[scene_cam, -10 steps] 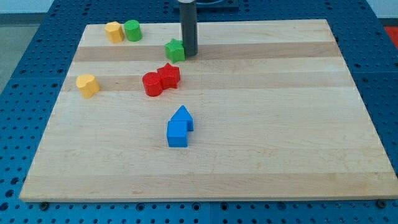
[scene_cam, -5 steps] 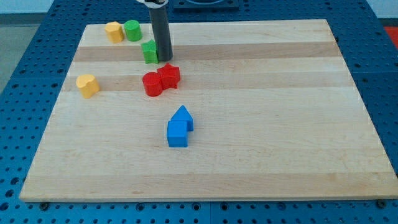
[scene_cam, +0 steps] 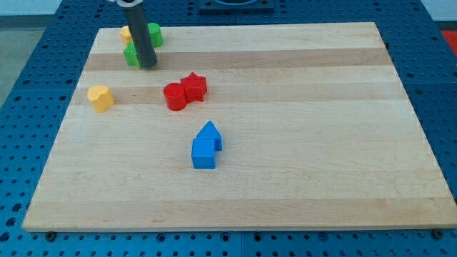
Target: Place the green star to the bottom of yellow hexagon
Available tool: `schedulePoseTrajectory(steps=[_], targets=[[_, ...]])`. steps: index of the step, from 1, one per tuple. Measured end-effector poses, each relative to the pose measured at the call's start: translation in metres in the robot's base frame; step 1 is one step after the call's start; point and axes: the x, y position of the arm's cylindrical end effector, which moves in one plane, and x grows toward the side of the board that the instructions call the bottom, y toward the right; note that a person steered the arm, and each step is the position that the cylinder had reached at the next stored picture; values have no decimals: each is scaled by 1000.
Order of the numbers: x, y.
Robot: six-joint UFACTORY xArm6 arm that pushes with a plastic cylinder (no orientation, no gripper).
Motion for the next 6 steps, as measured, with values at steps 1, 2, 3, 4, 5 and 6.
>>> schedulePoseTrajectory(steps=[1,2,3,4,5,6], targets=[[-2,-9],[-6,-14],[-9,-14],[-9,-14],[-8,-4],[2,58]])
